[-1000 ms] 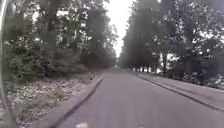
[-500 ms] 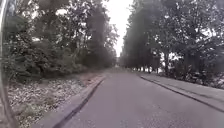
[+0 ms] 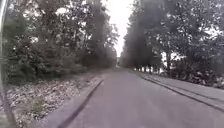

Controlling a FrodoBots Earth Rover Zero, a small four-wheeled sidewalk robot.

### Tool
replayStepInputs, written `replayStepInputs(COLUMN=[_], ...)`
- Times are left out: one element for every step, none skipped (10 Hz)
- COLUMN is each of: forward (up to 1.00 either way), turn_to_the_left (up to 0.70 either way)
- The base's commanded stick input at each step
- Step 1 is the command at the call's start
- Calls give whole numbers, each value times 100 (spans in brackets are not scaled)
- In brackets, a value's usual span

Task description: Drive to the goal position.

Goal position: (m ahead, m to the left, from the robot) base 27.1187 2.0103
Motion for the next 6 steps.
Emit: replayStepInputs(forward=[70, 70, 70, 70, 70, 70], turn_to_the_left=[1, 1, 1, 1, -11, -16])
